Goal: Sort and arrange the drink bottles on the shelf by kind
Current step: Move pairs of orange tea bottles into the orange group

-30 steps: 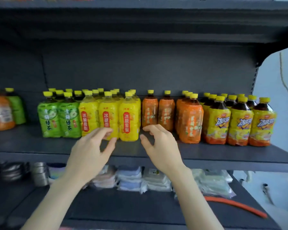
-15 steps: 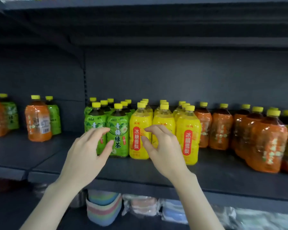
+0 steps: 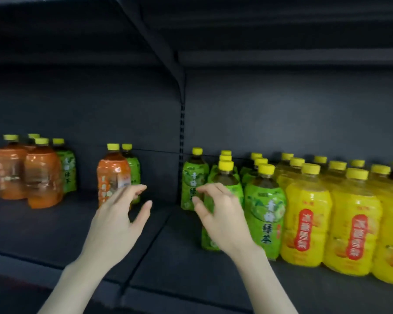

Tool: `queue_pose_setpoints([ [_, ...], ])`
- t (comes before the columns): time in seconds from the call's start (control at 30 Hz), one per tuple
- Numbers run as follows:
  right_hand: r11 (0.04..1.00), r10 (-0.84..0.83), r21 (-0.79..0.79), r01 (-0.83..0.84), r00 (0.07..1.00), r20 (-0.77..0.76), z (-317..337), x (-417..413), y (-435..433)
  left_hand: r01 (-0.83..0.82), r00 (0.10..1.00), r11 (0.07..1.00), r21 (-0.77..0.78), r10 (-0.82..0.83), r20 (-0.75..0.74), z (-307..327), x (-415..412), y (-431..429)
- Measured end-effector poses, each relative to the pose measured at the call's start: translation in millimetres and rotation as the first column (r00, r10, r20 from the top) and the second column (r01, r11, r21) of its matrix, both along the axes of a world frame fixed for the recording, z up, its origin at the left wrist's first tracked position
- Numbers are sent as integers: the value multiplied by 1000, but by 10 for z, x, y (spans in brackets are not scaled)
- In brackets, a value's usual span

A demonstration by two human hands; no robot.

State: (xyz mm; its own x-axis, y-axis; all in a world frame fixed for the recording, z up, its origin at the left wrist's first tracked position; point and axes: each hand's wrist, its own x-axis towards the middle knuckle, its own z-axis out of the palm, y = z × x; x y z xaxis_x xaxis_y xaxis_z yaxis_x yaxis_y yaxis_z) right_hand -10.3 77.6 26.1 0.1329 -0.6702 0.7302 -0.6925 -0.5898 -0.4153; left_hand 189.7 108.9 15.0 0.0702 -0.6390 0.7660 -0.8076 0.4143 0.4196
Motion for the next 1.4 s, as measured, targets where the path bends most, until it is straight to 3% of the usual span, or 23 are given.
queue_pose_setpoints([
  [0.2,993,-82,92,80,997,18,-233,1047,-298,82,993,996,19,-80,-83,-272,1079,-435],
  [0.47,970,-122,210,122,992,-13,-142,1978,-826,205,928,968,148,-144,-344,-266,1833,-1320],
  [0.6,953,-99,292,81,994,47,-92,2329,-1154,348,878,897,273,-210,-431,-234,1997,-1705],
  [0.8,885,11,422,-194,917,400,-115,2596,-1589,599,743,740,307,-370,-558,-328,2078,-2034],
  [1.0,903,-60,422,-80,949,308,-205,2710,-1765,667,699,675,314,-422,-577,-387,2219,-2135],
  [1.07,908,-59,411,-80,948,314,-195,2809,-1748,627,750,699,344,-423,-508,-352,2339,-2099],
  [1.1,909,-54,407,-85,947,318,-189,2874,-1741,563,801,759,327,-403,-444,-344,2421,-2086],
  [1.2,909,-39,405,-98,948,316,-185,3106,-1728,262,937,961,86,-232,-261,-323,2743,-2016],
  [1.3,911,-44,400,-99,941,334,-214,3357,-1738,-22,976,992,-125,-5,-217,-347,3087,-2002],
  [1.4,915,-97,399,-50,936,340,-241,3535,-1729,-221,928,972,-83,184,-323,-328,3328,-2108],
])
